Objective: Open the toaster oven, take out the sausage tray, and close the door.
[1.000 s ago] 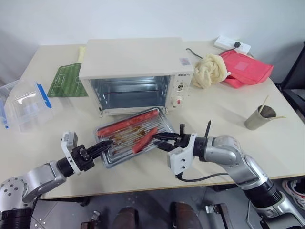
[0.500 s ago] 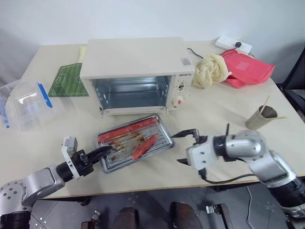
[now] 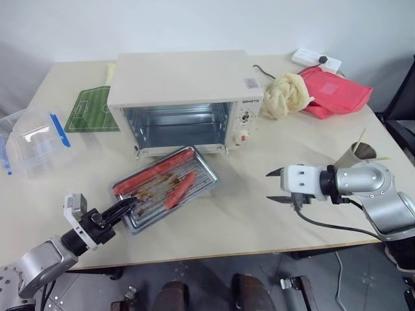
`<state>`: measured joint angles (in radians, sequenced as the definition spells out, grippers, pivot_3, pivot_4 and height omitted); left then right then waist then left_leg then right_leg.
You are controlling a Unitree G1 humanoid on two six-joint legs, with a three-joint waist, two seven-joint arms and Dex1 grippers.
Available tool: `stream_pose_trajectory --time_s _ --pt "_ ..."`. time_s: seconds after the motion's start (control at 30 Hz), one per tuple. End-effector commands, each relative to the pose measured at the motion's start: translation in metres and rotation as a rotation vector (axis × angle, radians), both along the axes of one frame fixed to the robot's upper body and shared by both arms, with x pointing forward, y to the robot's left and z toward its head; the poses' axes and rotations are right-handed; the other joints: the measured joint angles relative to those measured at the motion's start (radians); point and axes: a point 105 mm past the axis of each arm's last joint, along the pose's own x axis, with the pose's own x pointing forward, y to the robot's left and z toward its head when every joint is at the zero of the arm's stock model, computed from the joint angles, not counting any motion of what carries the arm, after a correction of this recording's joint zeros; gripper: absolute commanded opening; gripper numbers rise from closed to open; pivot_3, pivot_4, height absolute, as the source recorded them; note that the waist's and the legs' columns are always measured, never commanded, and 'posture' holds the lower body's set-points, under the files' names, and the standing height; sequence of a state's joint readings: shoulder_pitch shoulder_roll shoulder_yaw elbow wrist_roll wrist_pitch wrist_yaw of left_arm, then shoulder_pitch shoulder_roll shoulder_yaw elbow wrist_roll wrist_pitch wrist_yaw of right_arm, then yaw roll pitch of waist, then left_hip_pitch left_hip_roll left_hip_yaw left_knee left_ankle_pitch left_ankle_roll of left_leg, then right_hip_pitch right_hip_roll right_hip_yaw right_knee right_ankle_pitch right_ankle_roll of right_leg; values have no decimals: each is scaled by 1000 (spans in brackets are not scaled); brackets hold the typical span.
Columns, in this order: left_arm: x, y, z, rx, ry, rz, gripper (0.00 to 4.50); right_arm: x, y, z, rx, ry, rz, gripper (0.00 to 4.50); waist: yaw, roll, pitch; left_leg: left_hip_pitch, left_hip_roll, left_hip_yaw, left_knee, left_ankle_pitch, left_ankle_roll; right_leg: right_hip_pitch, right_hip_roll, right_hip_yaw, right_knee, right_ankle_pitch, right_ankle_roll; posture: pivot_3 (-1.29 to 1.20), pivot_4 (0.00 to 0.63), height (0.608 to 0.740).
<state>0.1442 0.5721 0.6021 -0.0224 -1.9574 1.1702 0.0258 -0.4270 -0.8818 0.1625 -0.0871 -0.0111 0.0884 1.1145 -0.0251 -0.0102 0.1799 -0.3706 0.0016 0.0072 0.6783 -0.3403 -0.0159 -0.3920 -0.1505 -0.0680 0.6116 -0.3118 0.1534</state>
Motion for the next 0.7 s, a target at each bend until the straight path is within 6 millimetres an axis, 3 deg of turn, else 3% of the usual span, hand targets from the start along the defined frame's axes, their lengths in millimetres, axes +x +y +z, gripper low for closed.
stream_pose_trajectory --time_s 0.03,0.13,0.17,0.7 --pt "-6 10 14 6 -70 71 0 10 4 -1 23 -47 -3 1158 0 0 0 0 0 0 0 0 0 0 0 0 0 0 0 0 150 740" --pt "-13 15 14 13 -75 119 0 15 6 -6 34 -51 -2 99 1 0 0 0 0 0 0 0 0 0 0 0 -1 0 0 0 150 740" --pt "-16 16 14 18 -75 129 0 17 7 -7 40 -51 -2 42 1 0 0 0 0 0 0 0 0 0 0 1 -1 0 0 0 150 740" --pt "-70 48 13 78 -65 431 0 32 26 -32 56 -12 52 42 -6 -1 0 1 1 2 1 -1 0 0 1 2 -3 0 -1 0 150 740"
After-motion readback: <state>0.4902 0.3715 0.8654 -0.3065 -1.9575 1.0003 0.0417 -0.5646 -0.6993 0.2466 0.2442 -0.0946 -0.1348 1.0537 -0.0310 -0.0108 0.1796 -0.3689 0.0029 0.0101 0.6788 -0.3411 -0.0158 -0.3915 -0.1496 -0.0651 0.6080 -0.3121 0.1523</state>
